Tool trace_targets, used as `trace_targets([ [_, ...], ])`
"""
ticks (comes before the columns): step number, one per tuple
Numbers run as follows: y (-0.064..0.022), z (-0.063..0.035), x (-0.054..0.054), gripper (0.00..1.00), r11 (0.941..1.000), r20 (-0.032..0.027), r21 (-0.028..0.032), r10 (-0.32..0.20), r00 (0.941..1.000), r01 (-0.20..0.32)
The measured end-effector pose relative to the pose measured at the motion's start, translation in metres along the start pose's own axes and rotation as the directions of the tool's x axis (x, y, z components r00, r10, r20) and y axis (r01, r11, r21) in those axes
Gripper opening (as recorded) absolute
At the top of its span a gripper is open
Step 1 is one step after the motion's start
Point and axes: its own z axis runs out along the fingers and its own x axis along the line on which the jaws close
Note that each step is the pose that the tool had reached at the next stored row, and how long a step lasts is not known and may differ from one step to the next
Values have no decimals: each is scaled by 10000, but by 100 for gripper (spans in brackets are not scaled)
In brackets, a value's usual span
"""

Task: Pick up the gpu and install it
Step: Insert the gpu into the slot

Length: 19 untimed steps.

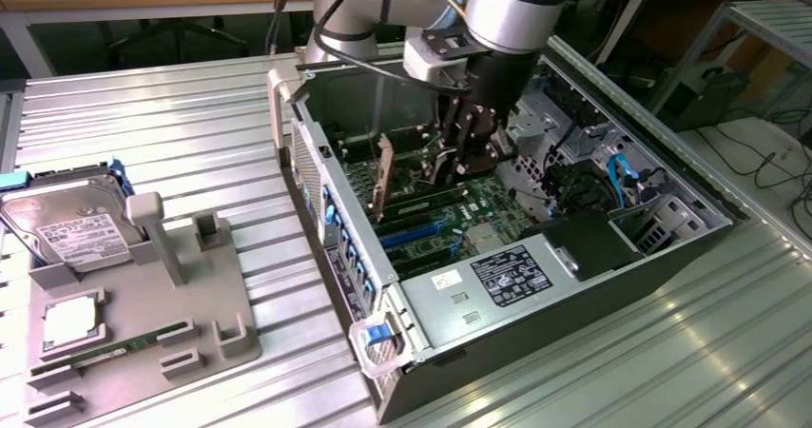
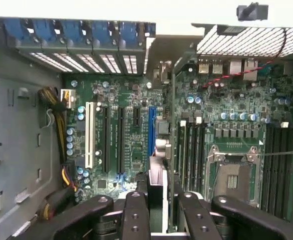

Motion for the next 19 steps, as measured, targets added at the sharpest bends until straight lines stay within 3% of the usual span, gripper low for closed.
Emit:
trace_targets([
  [2, 8, 165, 25, 27, 10000, 1, 1, 55, 10000, -55],
  [3, 8, 215, 45, 27, 9990, 41, 7, 444, 9990, -444],
  [4, 15, 260, 49, 27, 9998, 48, 2, 199, 9998, -199],
  [6, 45, 340, 50, 27, 9998, 48, 2, 200, 9998, -200],
  [10, 45, 376, 60, 27, 9998, 48, 2, 200, 9998, -200],
  [13, 57, 466, 69, 27, 9996, 52, 4, 284, 9996, -284],
  [19, 58, 484, 75, 27, 9995, 54, 5, 330, 9994, -330],
])
